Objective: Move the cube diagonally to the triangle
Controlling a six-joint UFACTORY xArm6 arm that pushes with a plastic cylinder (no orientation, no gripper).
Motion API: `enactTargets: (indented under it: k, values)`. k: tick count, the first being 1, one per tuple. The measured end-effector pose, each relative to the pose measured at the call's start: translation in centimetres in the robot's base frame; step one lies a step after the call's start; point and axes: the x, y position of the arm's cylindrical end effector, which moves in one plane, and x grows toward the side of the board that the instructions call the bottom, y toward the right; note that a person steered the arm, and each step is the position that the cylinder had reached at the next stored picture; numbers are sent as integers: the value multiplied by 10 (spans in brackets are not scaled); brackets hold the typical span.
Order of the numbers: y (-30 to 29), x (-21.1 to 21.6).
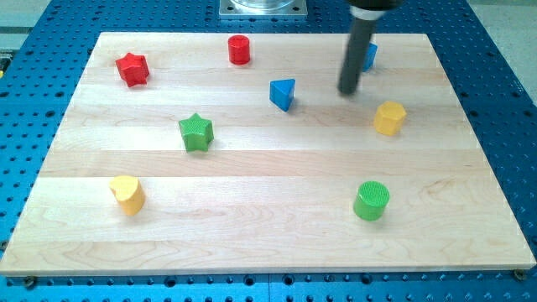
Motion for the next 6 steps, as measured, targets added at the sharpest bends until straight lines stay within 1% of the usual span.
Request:
enactTargets:
  k: [1, 3, 4, 5, 6]
  values:
    - [18, -45]
    - [54, -24]
    - [54, -18]
    - [16, -31]
    - [56, -57]
